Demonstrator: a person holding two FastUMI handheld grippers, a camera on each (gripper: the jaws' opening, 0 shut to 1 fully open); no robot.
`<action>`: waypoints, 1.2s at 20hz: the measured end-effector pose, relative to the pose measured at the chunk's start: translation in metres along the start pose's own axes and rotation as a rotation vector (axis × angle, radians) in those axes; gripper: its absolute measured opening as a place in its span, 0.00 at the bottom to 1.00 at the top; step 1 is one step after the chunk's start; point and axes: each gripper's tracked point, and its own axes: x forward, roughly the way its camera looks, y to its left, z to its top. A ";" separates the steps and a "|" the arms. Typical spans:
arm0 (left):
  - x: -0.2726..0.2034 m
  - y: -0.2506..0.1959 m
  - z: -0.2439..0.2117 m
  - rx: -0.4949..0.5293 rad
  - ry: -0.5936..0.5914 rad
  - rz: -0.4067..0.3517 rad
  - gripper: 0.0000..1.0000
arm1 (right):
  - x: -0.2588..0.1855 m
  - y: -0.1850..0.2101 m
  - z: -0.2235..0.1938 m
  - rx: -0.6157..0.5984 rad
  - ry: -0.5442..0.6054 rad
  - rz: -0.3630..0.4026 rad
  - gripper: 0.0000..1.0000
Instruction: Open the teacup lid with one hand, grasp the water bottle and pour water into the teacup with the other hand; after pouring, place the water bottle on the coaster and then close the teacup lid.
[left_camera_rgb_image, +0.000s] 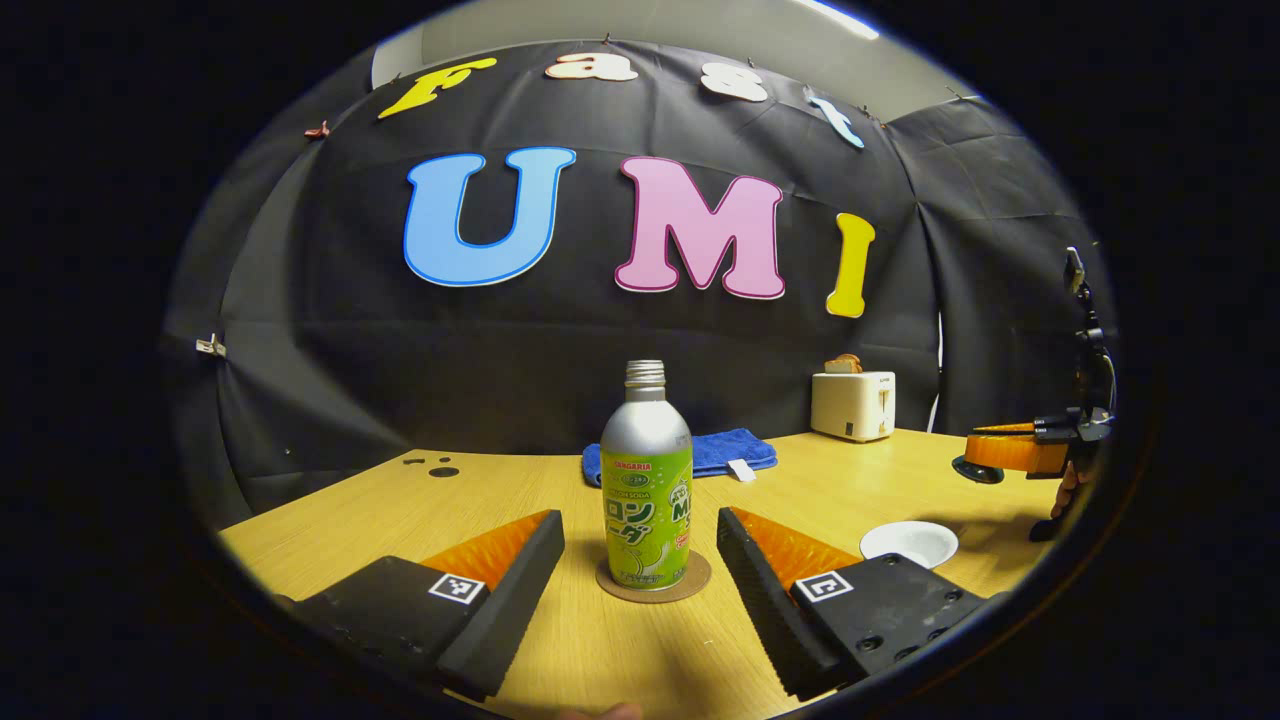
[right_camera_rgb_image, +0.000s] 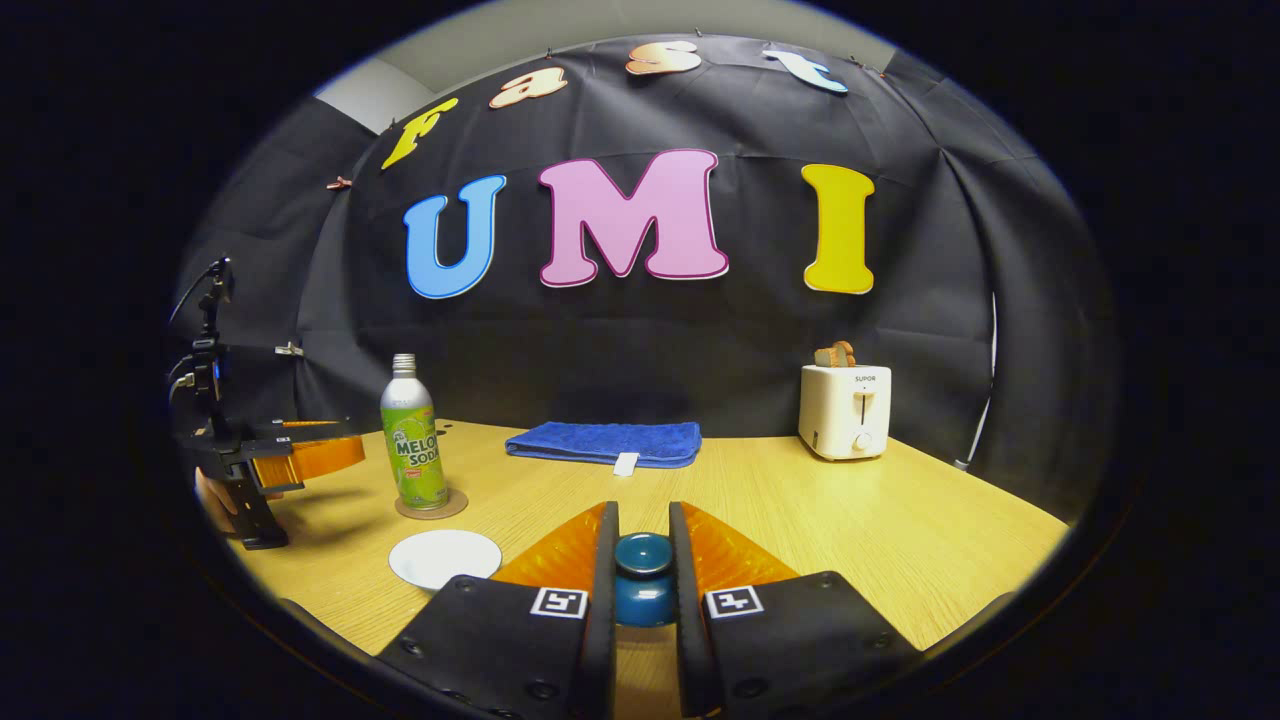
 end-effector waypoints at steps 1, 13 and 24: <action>-0.001 0.002 0.003 0.001 -0.011 0.009 0.97 | -0.001 0.005 0.000 0.003 0.001 0.011 0.28; -0.018 0.007 0.000 -0.001 -0.007 0.055 0.97 | 0.016 0.106 -0.009 0.057 0.097 0.221 0.28; -0.022 0.007 0.000 0.000 -0.006 0.051 0.97 | 0.024 0.137 -0.034 -0.038 0.192 0.268 0.29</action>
